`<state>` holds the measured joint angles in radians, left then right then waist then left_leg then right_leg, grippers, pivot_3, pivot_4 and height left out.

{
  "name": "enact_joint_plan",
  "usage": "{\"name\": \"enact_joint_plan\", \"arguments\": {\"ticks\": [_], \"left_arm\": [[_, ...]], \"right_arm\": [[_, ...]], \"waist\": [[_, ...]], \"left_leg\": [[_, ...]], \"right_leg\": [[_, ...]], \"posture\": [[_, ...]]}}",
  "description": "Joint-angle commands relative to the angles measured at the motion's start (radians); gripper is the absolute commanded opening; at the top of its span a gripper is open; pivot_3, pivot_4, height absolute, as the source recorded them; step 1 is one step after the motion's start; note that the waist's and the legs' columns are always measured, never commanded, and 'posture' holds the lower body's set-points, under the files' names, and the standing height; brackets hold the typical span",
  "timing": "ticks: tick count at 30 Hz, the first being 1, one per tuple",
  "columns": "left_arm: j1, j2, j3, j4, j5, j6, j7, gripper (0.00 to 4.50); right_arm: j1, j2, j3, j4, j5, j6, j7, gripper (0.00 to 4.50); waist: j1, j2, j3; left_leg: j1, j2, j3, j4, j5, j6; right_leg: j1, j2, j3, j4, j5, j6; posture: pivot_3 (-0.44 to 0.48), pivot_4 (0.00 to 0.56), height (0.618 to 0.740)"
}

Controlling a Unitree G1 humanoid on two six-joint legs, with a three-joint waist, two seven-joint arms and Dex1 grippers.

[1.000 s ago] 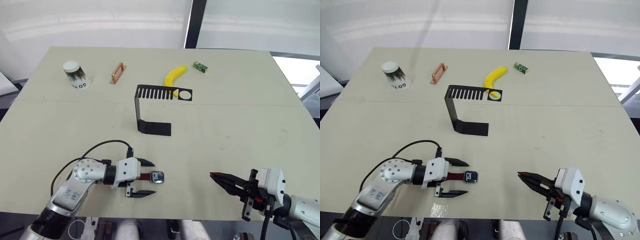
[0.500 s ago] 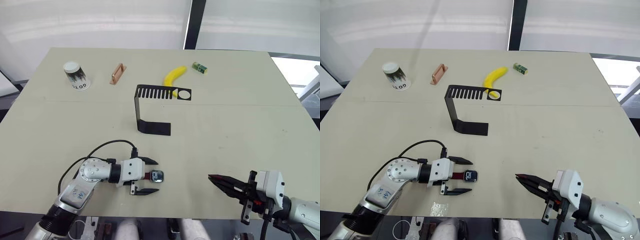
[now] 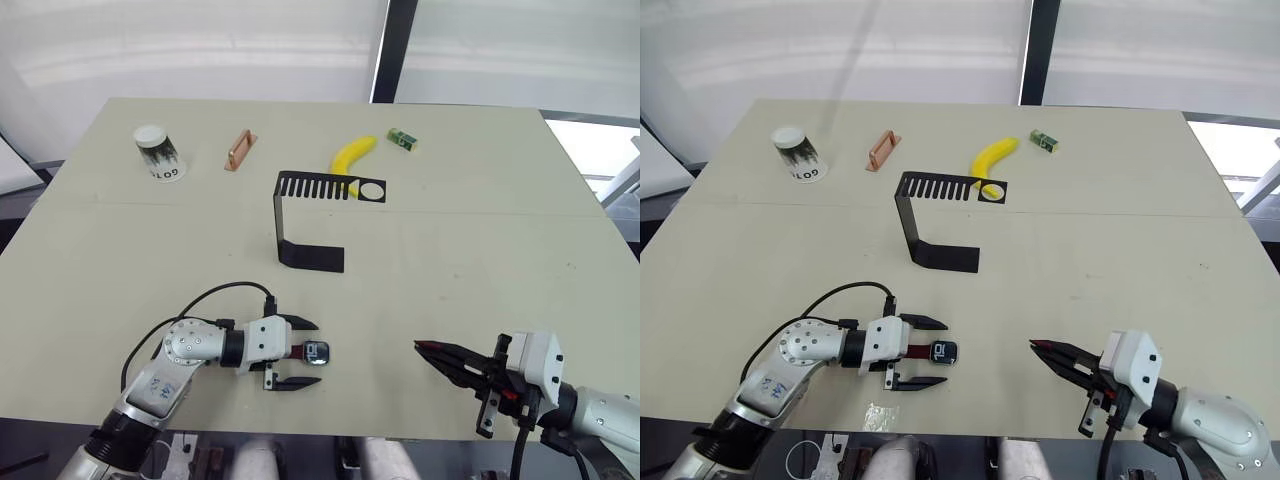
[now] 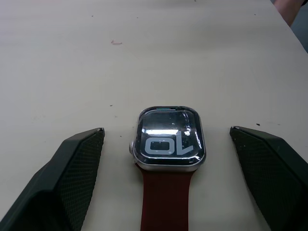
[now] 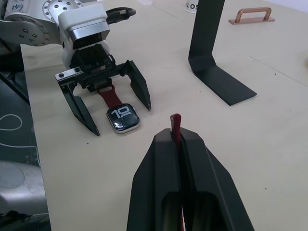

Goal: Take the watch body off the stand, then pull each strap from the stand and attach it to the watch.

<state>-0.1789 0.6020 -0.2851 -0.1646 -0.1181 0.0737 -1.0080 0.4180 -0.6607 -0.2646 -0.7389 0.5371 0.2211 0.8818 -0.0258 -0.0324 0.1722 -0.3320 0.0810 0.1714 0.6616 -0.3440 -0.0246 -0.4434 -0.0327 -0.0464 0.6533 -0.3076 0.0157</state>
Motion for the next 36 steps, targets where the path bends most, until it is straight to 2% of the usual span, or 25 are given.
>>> {"name": "enact_joint_plan", "arguments": {"ticks": [1,3,4,5,8,15,19,23,26,32,36], "left_arm": [[0.019,0.013,-0.023,0.067,0.062,0.03,0.027,3.21],[0.022,0.016,-0.025,0.08,0.068,0.032,0.037,2.39],[0.025,0.016,-0.024,0.084,0.069,0.036,0.045,1.83],[0.025,0.016,-0.023,0.087,0.069,0.038,0.049,1.6],[0.026,0.02,-0.028,0.098,0.069,0.031,0.047,1.6],[0.01,0.013,-0.02,0.11,0.057,0.018,0.046,1.6],[-0.022,-0.02,0.021,0.094,-0.024,0.028,0.028,1.6],[-0.068,-0.052,0.105,0.023,-0.312,0.2,-0.109,1.6],[-0.117,-0.039,0.144,0.029,-0.441,0.362,-0.158,1.6],[-0.251,-0.004,0.14,0.098,-0.584,0.652,-0.253,1.6],[-0.311,-0.03,0.14,0.156,-0.611,0.714,-0.284,1.6]], "right_arm": [[-0.005,-0.006,-0.002,-0.04,0.016,0.003,-0.014,0.0],[-0.004,-0.005,-0.004,-0.045,0.019,0.006,-0.016,0.0],[-0.001,-0.004,-0.006,-0.048,0.02,0.007,-0.016,0.0],[0.001,-0.004,-0.007,-0.05,0.021,0.007,-0.015,0.0],[0.004,-0.001,-0.01,-0.053,0.024,0.008,-0.017,0.0],[0.005,0.0,-0.011,-0.057,0.021,0.01,-0.02,0.0],[-0.011,-0.009,-0.004,-0.058,-0.02,0.005,-0.031,0.0],[-0.06,-0.033,0.029,-0.086,-0.134,0.001,-0.075,0.0],[-0.116,-0.046,0.076,-0.121,-0.179,0.041,-0.115,0.0],[-0.231,-0.101,0.177,-0.172,-0.247,0.1,-0.126,0.0],[-0.283,-0.117,0.229,-0.182,-0.299,0.098,-0.133,0.0]], "waist": [[0.0,0.0,-0.004],[0.0,0.0,-0.005],[-0.001,0.0,-0.006],[-0.001,0.0,-0.006],[-0.002,0.001,-0.009],[-0.001,0.002,-0.011],[-0.002,0.002,-0.011],[-0.003,0.001,-0.01],[-0.002,0.001,-0.01],[-0.002,-0.001,-0.008],[-0.003,-0.001,-0.008]], "left_leg": [[0.001,0.0,0.0,0.0,0.0,0.0],[0.002,0.0,0.0,0.0,0.0,0.0],[0.005,0.0,0.0,0.0,0.0,0.001],[0.008,0.0,0.0,-0.001,-0.001,0.002],[0.015,0.0,0.0,-0.007,-0.004,0.006],[0.015,0.0,-0.001,-0.011,-0.002,0.005],[0.015,0.0,-0.001,-0.011,-0.002,0.005],[0.014,0.0,-0.001,-0.01,0.0,0.001],[0.013,0.0,-0.002,-0.011,0.001,-0.002],[0.012,0.0,-0.002,-0.01,0.001,-0.003],[0.011,0.0,-0.003,-0.01,0.001,-0.003]], "right_leg": [[0.001,0.0,0.0,0.0,0.0,0.0],[0.002,0.0,0.0,0.0,0.0,0.0],[0.004,0.0,0.0,0.0,0.0,0.0],[0.008,0.0,0.0,0.0,0.0,0.0],[0.019,0.0,0.0,-0.006,-0.001,-0.001],[0.019,0.001,0.0,-0.008,-0.001,-0.001],[0.019,0.001,0.0,-0.008,-0.001,-0.001],[0.013,0.001,0.0,-0.007,-0.001,-0.001],[0.012,0.002,0.0,-0.006,-0.001,-0.002],[0.012,0.002,-0.001,-0.007,-0.001,-0.002],[0.012,0.002,-0.001,-0.008,-0.002,-0.001]], "posture": [[0.0,0.15,0.729],[0.0,0.15,0.729],[0.0,0.15,0.729],[0.0,0.15,0.729],[0.0,0.15,0.729],[0.0,0.15,0.729],[0.0,0.15,0.729],[0.0,0.15,0.729],[0.0,0.15,0.729],[0.0,0.15,0.729],[0.0,0.15,0.729]]}}
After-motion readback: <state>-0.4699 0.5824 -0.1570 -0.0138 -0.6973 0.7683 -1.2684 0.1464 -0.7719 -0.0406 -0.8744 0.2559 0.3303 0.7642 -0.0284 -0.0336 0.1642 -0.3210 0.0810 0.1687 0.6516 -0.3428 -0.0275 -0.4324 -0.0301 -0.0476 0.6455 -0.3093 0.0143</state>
